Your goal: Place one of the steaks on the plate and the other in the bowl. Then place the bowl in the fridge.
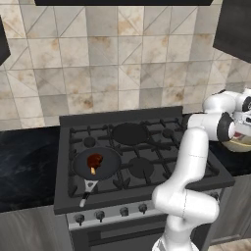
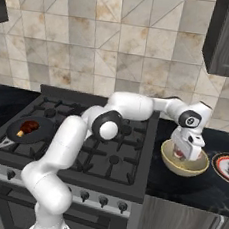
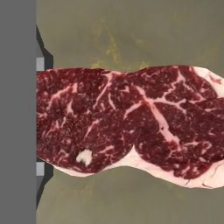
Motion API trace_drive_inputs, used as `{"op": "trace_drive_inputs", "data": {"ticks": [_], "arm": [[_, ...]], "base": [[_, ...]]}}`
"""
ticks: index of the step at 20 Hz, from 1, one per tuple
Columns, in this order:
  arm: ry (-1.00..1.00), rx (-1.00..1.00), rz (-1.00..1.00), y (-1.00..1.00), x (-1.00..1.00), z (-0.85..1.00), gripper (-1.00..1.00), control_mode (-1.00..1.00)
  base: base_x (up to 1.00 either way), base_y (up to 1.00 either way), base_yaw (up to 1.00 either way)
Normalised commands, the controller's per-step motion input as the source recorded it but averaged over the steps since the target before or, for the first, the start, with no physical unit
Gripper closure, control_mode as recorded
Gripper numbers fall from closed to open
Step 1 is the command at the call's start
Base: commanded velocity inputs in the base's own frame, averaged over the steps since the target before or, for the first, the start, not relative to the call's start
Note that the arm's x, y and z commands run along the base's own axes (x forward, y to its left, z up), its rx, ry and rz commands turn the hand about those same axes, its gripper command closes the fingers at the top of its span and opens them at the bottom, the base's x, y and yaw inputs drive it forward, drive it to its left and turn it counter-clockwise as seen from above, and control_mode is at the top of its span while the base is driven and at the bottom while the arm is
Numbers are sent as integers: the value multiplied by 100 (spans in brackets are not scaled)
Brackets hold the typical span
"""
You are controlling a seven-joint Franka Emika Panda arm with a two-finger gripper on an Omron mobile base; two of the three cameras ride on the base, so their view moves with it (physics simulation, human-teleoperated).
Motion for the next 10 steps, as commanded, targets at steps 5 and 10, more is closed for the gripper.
{"op": "trace_drive_inputs", "data": {"ticks": [5, 10], "arm": [[4, 1, 0, 6, 0, -24, 100, -100], [0, 1, 0, 0, -2, 0, -100, -100]], "base": [[0, 0, 0], [0, 0, 0]]}}
